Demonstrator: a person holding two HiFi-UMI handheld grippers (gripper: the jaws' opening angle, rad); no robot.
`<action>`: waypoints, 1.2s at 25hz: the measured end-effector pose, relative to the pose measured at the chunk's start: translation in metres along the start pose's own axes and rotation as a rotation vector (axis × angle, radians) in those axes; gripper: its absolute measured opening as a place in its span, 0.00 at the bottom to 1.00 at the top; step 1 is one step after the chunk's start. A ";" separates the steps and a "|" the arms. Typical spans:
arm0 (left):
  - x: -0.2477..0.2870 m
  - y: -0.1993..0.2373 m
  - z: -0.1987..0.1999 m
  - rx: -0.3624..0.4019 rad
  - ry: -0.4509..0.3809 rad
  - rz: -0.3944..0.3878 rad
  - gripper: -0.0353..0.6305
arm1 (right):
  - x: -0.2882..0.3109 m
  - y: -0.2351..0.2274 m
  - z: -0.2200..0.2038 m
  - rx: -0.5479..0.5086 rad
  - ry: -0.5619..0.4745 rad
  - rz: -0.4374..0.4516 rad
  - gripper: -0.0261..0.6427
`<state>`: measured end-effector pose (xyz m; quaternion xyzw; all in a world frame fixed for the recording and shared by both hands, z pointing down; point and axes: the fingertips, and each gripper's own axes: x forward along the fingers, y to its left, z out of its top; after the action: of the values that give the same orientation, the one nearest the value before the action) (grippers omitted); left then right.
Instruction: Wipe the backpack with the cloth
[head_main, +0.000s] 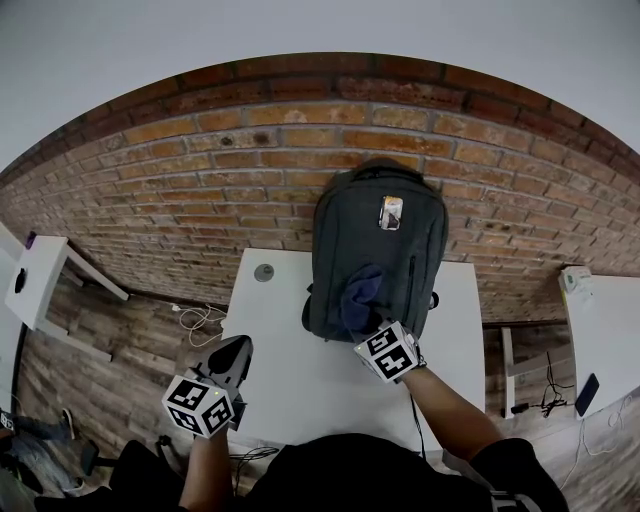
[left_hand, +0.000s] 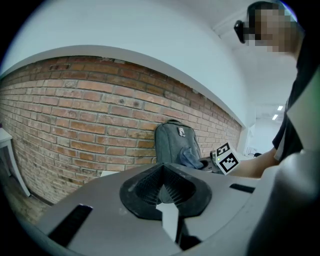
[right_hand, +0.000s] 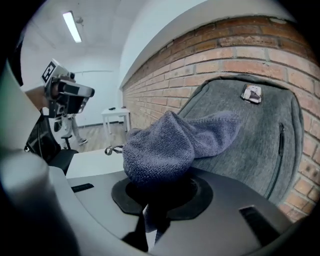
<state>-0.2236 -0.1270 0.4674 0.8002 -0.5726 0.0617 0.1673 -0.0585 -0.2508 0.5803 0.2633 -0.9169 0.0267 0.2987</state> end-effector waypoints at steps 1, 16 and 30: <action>0.000 0.001 0.000 0.001 0.000 0.000 0.05 | 0.001 0.005 -0.007 -0.004 0.004 0.015 0.14; -0.001 0.016 0.000 -0.004 0.005 -0.001 0.04 | 0.038 0.050 -0.107 0.186 0.187 0.095 0.14; 0.012 0.023 -0.002 -0.013 0.010 -0.038 0.05 | 0.055 0.057 -0.126 0.160 0.266 0.059 0.14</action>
<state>-0.2412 -0.1441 0.4775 0.8096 -0.5568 0.0588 0.1763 -0.0576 -0.2012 0.7204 0.2532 -0.8717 0.1428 0.3946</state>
